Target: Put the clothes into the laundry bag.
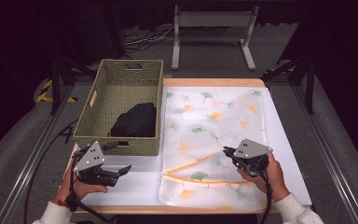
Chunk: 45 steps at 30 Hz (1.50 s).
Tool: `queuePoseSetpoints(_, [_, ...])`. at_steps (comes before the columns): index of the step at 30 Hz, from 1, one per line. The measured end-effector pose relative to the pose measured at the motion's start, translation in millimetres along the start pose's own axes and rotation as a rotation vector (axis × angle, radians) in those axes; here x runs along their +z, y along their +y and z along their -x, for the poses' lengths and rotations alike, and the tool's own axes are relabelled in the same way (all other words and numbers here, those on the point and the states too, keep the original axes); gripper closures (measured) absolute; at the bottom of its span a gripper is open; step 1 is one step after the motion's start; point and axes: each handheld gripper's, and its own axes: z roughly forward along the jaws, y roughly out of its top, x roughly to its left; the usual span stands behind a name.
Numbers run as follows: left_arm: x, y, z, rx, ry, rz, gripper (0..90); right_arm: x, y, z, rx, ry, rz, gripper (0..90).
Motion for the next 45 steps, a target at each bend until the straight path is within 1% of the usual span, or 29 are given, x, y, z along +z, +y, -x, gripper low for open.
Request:
queuePoseSetpoints(1, [-2.5,4.8,-2.5,0.018,0.009,-0.002,13.9,0.3,-0.2,-0.1,0.000,0.001,0.001,88.8])
queuePoseSetpoints(2, [-2.5,4.8,-2.5,0.018,0.009,-0.002,13.8,0.4,-0.4,-0.1,0.000,0.001,0.001,88.7])
queuePoseSetpoints(3, [-4.6,9.4,-5.5,0.031,0.016,-0.003,13.8,0.4,-0.4,-0.1,0.000,0.001,0.001,88.7])
queuePoseSetpoints(6, [-6.8,22.1,-18.6,0.042,0.024,-0.003,12.9,0.7,-1.3,-0.2,0.000,0.006,-0.003,88.7])
queuePoseSetpoints(8, [-3.9,29.1,-30.4,0.056,0.031,-0.018,12.8,1.0,-2.1,0.3,0.007,0.008,-0.003,88.8])
queuePoseSetpoints(9, [-2.4,31.5,-35.5,0.055,0.030,-0.023,12.7,1.0,-2.6,1.0,0.006,0.009,-0.005,88.7])
queuePoseSetpoints(11, [1.1,36.4,-44.3,0.046,0.022,-0.026,12.5,1.7,-3.2,1.0,0.010,0.011,-0.007,88.8])
queuePoseSetpoints(14, [7.0,43.8,-54.4,0.056,0.012,-0.037,11.9,2.2,-3.4,0.5,0.008,0.013,-0.011,88.8])
queuePoseSetpoints(17, [18.5,52.1,-69.4,0.061,-0.004,-0.072,11.4,2.1,-4.1,0.5,0.012,0.015,-0.011,88.8])
queuePoseSetpoints(18, [22.2,53.9,-74.5,0.056,-0.015,-0.083,10.8,1.9,-4.4,0.7,0.009,0.016,-0.012,88.7])
queuePoseSetpoints(19, [27.0,55.8,-80.1,0.055,-0.039,-0.094,10.1,1.8,-4.7,1.0,0.009,0.019,-0.013,88.8])
queuePoseSetpoints(20, [27.0,55.8,-80.1,0.055,-0.039,-0.094,9.6,1.8,-4.7,1.0,0.009,0.019,-0.013,88.8])
queuePoseSetpoints(21, [30.8,57.6,-84.2,0.064,-0.050,-0.110,9.6,1.6,-5.0,1.1,0.010,0.020,-0.014,88.8])
queuePoseSetpoints(22, [38.5,61.3,-92.1,0.063,-0.064,-0.135,8.0,1.0,-5.4,0.9,0.014,0.021,-0.015,88.7])
queuePoseSetpoints(24, [44.8,64.4,-97.9,0.065,-0.068,-0.155,8.0,1.2,-5.6,0.8,0.014,0.021,-0.015,88.7])
queuePoseSetpoints(26, [52.2,66.5,-103.7,0.062,-0.087,-0.173,7.7,1.4,-5.8,0.9,0.012,0.024,-0.019,88.7])
queuePoseSetpoints(29, [68.4,66.9,-110.1,0.062,-0.119,-0.231,6.6,2.1,-7.0,1.1,0.018,0.028,-0.022,88.7])
queuePoseSetpoints(30, [68.4,66.9,-110.1,0.062,-0.119,-0.231,6.8,2.3,-7.2,1.1,0.018,0.029,-0.024,88.7])
queuePoseSetpoints(31, [78.9,66.6,-112.5,0.060,-0.132,-0.268,6.7,2.5,-7.3,1.0,0.017,0.029,-0.024,88.8])
queuePoseSetpoints(32, [85.2,66.5,-114.2,0.060,-0.140,-0.291,6.6,2.6,-7.3,0.9,0.017,0.031,-0.025,88.7])
queuePoseSetpoints(35, [100.6,64.4,-119.1,0.045,-0.152,-0.338,6.0,3.0,-7.4,-0.2,0.013,0.035,-0.031,88.7])
queuePoseSetpoints(36, [100.6,64.4,-119.1,0.045,-0.152,-0.338,6.0,3.0,-7.4,-0.2,0.013,0.035,-0.031,88.7])
queuePoseSetpoints(37, [106.1,63.6,-120.4,0.056,-0.150,-0.363,6.0,2.8,-7.9,-0.6,0.012,0.037,-0.031,88.7])
queuePoseSetpoints(39, [117.8,60.5,-123.6,0.051,-0.143,-0.401,7.2,3.0,-8.4,-0.7,0.016,0.038,-0.033,88.7])
queuePoseSetpoints(40, [125.1,58.3,-125.1,0.061,-0.130,-0.439,7.7,3.5,-8.8,-0.2,0.014,0.040,-0.033,88.7])
queuePoseSetpoints(41, [125.1,58.3,-125.1,0.061,-0.130,-0.439,7.4,3.5,-8.8,-0.2,0.014,0.040,-0.033,88.7])
queuePoseSetpoints(42, [129.9,56.5,-126.2,0.060,-0.122,-0.459,7.4,3.9,-9.1,0.2,0.012,0.040,-0.037,88.6])
queuePoseSetpoints(44, [140.3,52.3,-128.1,0.042,-0.135,-0.499,6.2,4.2,-9.5,0.0,0.010,0.042,-0.039,88.6])
queuePoseSetpoints(45, [145.5,50.6,-127.9,0.042,-0.134,-0.521,5.5,4.1,-9.7,-0.1,0.009,0.043,-0.039,88.7])
